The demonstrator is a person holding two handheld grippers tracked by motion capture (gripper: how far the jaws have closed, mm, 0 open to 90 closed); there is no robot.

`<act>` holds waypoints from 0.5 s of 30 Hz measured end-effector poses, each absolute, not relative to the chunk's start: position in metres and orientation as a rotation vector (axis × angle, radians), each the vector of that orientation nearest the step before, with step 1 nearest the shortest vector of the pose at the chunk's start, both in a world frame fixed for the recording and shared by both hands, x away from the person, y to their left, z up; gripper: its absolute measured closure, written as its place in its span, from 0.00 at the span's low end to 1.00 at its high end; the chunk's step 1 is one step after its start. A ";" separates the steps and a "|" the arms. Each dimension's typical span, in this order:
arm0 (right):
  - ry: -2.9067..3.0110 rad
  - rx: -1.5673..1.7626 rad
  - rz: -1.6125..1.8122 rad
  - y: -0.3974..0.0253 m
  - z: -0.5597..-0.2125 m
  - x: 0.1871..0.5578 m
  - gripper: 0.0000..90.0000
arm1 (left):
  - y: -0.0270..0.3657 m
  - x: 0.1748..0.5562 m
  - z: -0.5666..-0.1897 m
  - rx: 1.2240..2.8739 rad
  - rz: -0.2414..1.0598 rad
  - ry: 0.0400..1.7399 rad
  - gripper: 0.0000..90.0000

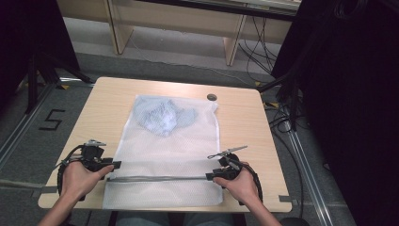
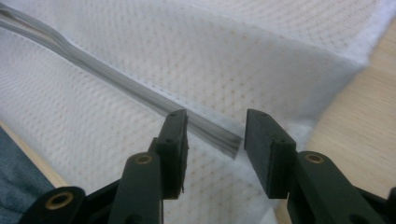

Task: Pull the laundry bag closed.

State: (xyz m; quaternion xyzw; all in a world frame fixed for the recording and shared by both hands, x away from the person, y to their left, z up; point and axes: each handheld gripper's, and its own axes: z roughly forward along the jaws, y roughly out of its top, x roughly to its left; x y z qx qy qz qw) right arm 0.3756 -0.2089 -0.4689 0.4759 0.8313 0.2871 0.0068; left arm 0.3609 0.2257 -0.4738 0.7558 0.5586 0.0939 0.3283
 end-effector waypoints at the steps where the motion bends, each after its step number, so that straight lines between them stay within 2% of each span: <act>1: 2.609 1.496 0.902 -0.207 -0.468 0.375 0.67 | 0.227 0.360 -0.474 1.992 0.230 1.461 0.67; 3: 2.605 1.476 0.905 -0.205 -0.467 0.374 0.68 | 0.229 0.358 -0.475 1.990 0.241 1.462 0.69; 6: 2.660 1.374 1.016 -0.187 -0.459 0.372 0.72 | 0.236 0.354 -0.475 1.988 0.247 1.518 0.88; 7: 2.671 1.337 1.042 -0.180 -0.457 0.371 0.73 | 0.237 0.354 -0.476 1.991 0.245 1.529 0.91; 9: 2.691 1.299 1.052 -0.174 -0.456 0.370 0.73 | 0.240 0.354 -0.477 2.055 0.225 1.534 0.93; 10: 2.735 1.239 1.063 -0.157 -0.451 0.368 0.75 | 0.239 0.355 -0.480 2.059 0.212 1.547 0.97; 15: 2.769 1.183 1.078 -0.129 -0.447 0.365 0.75 | 0.237 0.353 -0.482 2.059 0.148 1.597 0.99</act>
